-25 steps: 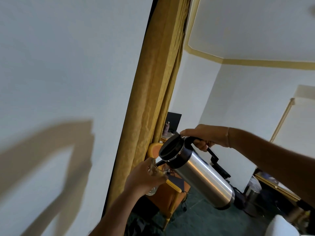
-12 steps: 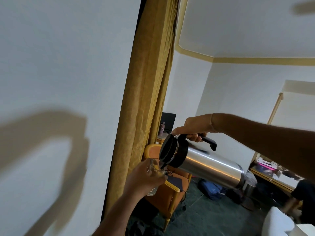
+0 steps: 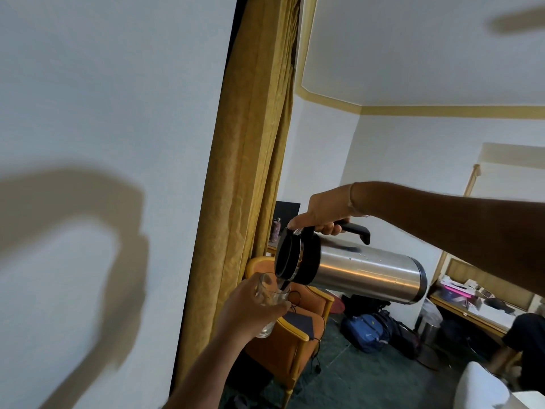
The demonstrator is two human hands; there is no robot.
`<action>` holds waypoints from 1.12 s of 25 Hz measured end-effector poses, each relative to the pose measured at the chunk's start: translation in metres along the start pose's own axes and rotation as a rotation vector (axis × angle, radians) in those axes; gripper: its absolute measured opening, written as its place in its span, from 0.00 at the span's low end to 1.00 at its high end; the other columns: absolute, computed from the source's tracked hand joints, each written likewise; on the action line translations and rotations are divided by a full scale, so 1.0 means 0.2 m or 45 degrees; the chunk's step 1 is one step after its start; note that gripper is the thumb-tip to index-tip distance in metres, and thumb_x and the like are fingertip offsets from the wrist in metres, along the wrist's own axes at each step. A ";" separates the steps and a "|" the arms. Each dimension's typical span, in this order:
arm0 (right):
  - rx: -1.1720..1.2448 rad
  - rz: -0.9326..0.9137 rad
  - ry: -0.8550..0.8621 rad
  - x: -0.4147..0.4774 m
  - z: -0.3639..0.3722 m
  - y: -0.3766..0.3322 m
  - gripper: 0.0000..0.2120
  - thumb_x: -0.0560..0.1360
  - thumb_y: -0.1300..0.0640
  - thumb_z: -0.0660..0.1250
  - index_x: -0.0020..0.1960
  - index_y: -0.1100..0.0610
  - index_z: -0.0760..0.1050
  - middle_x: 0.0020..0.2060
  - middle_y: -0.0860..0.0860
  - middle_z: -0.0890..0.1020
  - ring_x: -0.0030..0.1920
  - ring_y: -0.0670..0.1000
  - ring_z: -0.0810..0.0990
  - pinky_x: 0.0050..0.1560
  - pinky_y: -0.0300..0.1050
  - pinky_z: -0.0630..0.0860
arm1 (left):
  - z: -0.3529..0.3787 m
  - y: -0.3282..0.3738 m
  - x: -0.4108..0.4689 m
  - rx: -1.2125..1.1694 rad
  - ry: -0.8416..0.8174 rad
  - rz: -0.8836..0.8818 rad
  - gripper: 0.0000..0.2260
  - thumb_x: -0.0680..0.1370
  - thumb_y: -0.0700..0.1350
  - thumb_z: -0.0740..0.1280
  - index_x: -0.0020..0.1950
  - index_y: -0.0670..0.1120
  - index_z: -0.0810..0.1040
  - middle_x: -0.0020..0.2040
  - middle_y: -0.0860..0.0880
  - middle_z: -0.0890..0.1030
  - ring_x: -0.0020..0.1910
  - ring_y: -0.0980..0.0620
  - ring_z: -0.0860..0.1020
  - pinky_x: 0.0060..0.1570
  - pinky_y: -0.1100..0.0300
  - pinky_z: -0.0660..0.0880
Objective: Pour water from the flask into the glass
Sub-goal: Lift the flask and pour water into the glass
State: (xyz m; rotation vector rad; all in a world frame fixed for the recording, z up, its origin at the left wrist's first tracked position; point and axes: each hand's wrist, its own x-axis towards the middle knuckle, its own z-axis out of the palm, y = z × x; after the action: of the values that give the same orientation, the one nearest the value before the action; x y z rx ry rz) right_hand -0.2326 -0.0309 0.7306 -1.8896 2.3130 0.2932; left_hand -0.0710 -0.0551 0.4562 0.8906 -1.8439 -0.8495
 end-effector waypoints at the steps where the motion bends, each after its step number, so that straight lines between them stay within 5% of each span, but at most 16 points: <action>1: 0.002 -0.001 0.002 0.00 -0.01 0.00 0.33 0.75 0.24 0.61 0.28 0.51 0.72 0.22 0.46 0.75 0.21 0.46 0.73 0.34 0.41 0.71 | 0.00 0.00 0.00 0.001 -0.005 0.003 0.19 0.66 0.69 0.78 0.52 0.65 0.78 0.52 0.58 0.86 0.49 0.60 0.85 0.45 0.57 0.83; 6: -0.045 -0.008 0.022 -0.02 -0.03 -0.01 0.33 0.76 0.25 0.61 0.32 0.53 0.73 0.22 0.46 0.75 0.22 0.46 0.74 0.38 0.44 0.73 | 0.03 -0.01 0.00 0.040 -0.033 -0.018 0.22 0.68 0.67 0.79 0.58 0.63 0.79 0.56 0.58 0.86 0.54 0.58 0.85 0.55 0.48 0.86; 12: -0.049 0.016 0.010 -0.03 -0.03 -0.02 0.32 0.77 0.26 0.62 0.33 0.54 0.73 0.23 0.48 0.76 0.23 0.47 0.75 0.44 0.47 0.74 | 0.05 -0.01 -0.01 0.032 -0.017 -0.025 0.22 0.69 0.68 0.78 0.57 0.62 0.78 0.55 0.58 0.85 0.53 0.59 0.84 0.53 0.52 0.85; 23: -0.124 0.016 0.154 -0.02 -0.06 0.04 0.30 0.74 0.26 0.64 0.39 0.54 0.78 0.32 0.50 0.82 0.30 0.50 0.80 0.36 0.44 0.76 | 0.10 0.01 0.00 -0.026 -0.007 -0.011 0.23 0.66 0.67 0.79 0.57 0.61 0.79 0.55 0.57 0.85 0.52 0.58 0.85 0.54 0.47 0.87; 28: -0.097 0.025 0.134 -0.03 -0.08 0.04 0.34 0.57 0.20 0.64 0.37 0.52 0.78 0.24 0.46 0.81 0.24 0.47 0.79 0.33 0.43 0.76 | 0.10 0.02 0.01 -0.032 0.006 0.003 0.24 0.67 0.66 0.80 0.59 0.60 0.80 0.56 0.58 0.85 0.54 0.58 0.84 0.54 0.50 0.86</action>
State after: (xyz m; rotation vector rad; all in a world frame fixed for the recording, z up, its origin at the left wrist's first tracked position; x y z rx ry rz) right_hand -0.2385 -0.0278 0.7475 -1.9641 2.4219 0.2950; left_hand -0.0903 -0.0503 0.4534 0.8737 -1.8259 -0.8663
